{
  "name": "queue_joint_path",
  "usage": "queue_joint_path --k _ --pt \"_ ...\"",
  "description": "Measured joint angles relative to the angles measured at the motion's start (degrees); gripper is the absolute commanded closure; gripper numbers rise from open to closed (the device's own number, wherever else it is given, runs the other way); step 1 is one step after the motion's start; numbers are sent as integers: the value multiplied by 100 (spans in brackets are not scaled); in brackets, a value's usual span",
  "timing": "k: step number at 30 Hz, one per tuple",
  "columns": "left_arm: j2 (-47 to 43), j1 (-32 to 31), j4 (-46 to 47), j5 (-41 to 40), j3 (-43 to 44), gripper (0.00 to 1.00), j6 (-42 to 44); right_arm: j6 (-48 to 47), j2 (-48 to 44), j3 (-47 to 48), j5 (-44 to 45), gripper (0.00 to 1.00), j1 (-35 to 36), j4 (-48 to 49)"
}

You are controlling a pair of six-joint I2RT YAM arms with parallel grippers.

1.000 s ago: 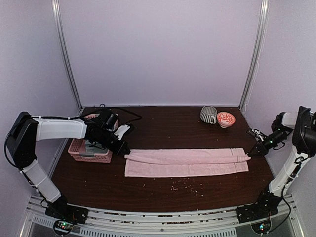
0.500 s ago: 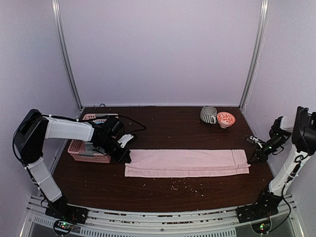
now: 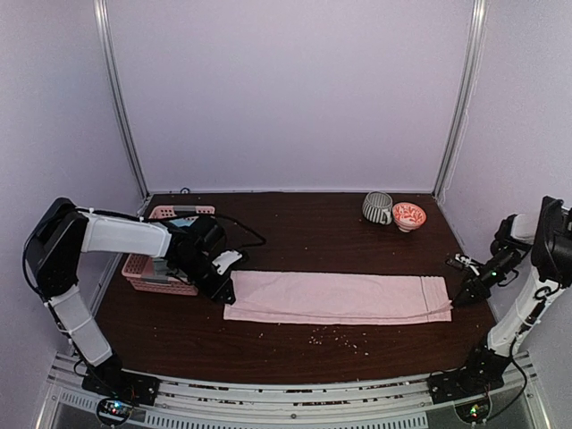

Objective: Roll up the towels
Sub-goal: Fold the towel at the center of the board.

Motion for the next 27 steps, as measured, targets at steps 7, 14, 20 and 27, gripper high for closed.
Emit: queue_joint_path --k 7,14,20,27 --pt "-1349 -256 -422 2 -96 73 151 -140 -1869 -103 -107 71 -299 -380" --pt "-649 -245 -350 -323 671 77 92 431 -1276 326 -699 70 -297 -291" --pt "-269 -245 138 -442 1495 81 -240 1917 -1458 1187 -1152 70 -90 538" --pt "-1196 -256 1847 -1023 1517 3 -492 4424 -2964 619 48 0 1698 3294"
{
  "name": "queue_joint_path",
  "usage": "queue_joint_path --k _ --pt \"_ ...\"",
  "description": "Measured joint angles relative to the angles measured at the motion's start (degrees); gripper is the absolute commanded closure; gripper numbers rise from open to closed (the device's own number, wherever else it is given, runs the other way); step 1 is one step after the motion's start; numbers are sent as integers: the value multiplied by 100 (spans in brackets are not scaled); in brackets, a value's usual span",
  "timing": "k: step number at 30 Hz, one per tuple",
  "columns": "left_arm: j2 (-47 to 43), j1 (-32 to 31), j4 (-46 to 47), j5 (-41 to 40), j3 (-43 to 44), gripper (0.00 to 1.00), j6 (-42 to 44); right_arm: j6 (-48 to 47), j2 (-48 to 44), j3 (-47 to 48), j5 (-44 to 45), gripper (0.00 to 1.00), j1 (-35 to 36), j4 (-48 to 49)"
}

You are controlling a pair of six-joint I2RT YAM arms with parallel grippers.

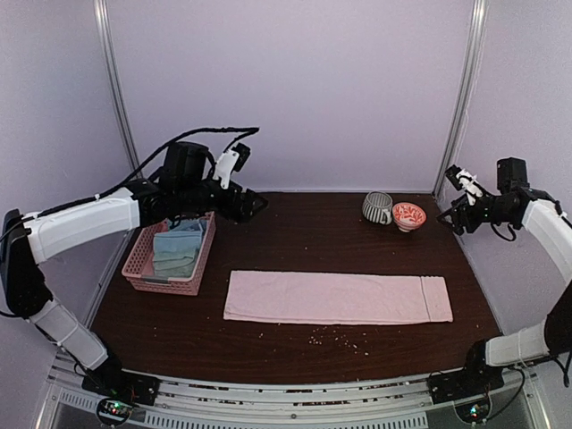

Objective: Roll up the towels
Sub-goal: Fold the towel at the center of the board, then move the towel to the center of the board.

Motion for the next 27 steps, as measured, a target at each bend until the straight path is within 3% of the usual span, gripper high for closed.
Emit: queue_joint_path --k 1,2,5,7,11,17,19,22,24,27 --pt "31 0 162 -87 11 8 -7 374 -168 -168 57 0 39 442" --pt "149 0 254 -210 79 4 -15 664 -267 -332 70 0 31 846" --pt "916 0 286 -431 516 2 24 1093 -66 -529 -42 22 59 1394" --pt "1333 0 269 -472 549 2 15 997 350 -496 -103 33 214 1360" --pt "1738 -74 -114 -728 481 2 -13 721 1025 -509 -138 41 483 975" --pt "1652 -264 17 -931 129 2 -24 289 1163 -695 76 48 601 485" --pt "1510 -306 57 -992 -208 2 -24 149 1165 -785 245 55 675 393" --pt "1349 -382 -44 -1762 -461 2 -162 -31 1226 -909 529 65 756 210" --pt "1473 -378 -295 -2247 -216 11 -212 -118 1329 -951 726 69 776 46" --pt "1904 -267 -308 -2332 332 25 -286 -173 1523 -1025 1073 79 774 -68"
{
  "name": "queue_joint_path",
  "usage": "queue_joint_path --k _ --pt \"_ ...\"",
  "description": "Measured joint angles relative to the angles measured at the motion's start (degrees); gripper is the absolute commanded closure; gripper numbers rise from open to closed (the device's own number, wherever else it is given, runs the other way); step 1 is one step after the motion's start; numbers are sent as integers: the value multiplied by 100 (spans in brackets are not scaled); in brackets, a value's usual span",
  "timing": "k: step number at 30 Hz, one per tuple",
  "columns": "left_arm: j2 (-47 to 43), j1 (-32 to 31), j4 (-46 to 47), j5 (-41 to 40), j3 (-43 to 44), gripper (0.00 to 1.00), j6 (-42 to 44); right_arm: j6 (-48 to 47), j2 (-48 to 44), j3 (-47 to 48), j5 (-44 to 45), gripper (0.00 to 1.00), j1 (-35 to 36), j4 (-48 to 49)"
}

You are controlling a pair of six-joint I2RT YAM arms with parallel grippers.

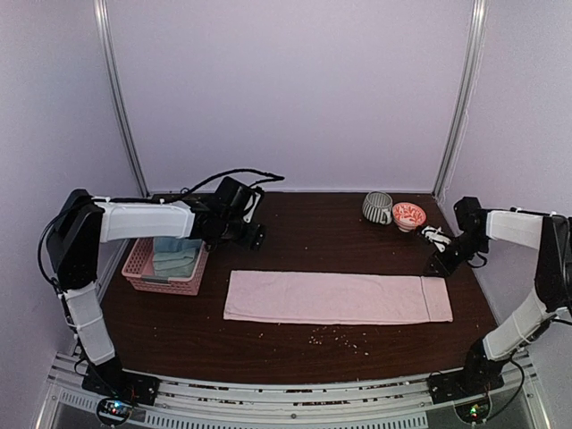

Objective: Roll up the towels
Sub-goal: Move the towel to the center of the board.

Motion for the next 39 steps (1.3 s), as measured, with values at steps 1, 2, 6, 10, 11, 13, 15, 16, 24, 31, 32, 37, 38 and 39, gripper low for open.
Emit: queue_joint_path --k 1,2,6,10,11,13,15,16,24,31,32,37,38,39 --pt "20 33 125 111 -42 32 -24 -13 85 -35 116 83 -7 -7" --pt "-11 63 280 254 -190 40 -52 -11 201 -74 267 88 -31 -9" --pt "-9 22 245 876 -350 68 -155 68 789 -122 704 94 -149 -9" --pt "-7 -164 352 1598 -623 76 -223 199 990 74 894 94 -240 31" --pt "-7 -205 352 1676 -761 77 -251 223 1025 109 933 94 -238 35" --pt "-2 -262 306 1755 -1032 79 -321 264 1123 225 1034 94 -243 50" --pt "55 -264 205 1779 -1222 79 -387 291 1257 387 1145 94 -247 76" --pt "98 -258 190 1786 -1259 80 -411 304 1329 474 1185 94 -256 79" --pt "442 -264 348 1523 -1102 84 -560 396 1733 994 1447 92 -297 114" --pt "678 -264 431 1241 -809 84 -669 525 1987 1329 1668 91 -308 232" --pt "682 -264 426 1224 -793 83 -673 533 2004 1364 1663 91 -313 229" --pt "632 -262 365 1182 -793 77 -660 625 2002 1471 1576 79 -341 83" --pt "577 -260 310 1185 -793 76 -636 660 1969 1493 1541 75 -348 42" --pt "511 -258 264 1189 -793 76 -608 686 1891 1504 1521 71 -358 -17"
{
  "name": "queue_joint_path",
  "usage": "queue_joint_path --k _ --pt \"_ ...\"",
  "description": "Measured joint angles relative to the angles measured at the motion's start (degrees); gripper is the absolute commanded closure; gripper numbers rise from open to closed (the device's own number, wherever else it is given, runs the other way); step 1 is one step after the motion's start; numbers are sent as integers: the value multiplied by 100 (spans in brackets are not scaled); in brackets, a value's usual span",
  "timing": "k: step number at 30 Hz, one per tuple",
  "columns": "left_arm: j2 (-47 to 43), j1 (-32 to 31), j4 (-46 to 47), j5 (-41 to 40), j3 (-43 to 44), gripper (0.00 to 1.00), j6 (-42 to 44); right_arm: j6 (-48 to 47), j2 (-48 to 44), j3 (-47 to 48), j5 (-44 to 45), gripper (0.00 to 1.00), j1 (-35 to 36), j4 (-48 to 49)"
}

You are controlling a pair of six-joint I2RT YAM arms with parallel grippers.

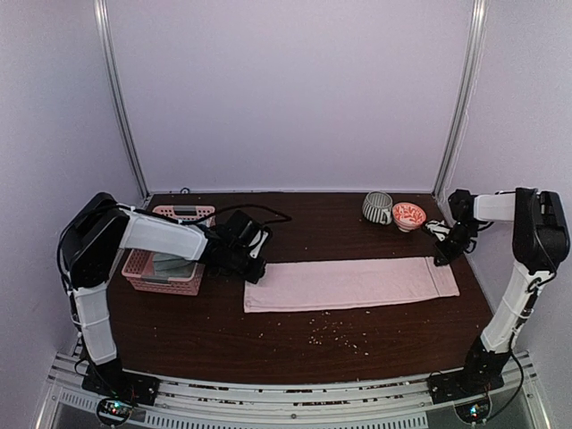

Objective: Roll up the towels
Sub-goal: Move the towel to the center of the board, then pick up the towel from the center of the board.

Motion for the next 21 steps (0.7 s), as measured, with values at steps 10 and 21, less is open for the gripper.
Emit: queue_joint_path --k 10,21 --pt "-796 0 -634 188 1150 68 566 584 -1071 -2 -50 63 -632 -382" --pt "-896 0 -717 79 754 67 883 682 -387 -35 -610 57 -1117 -1040"
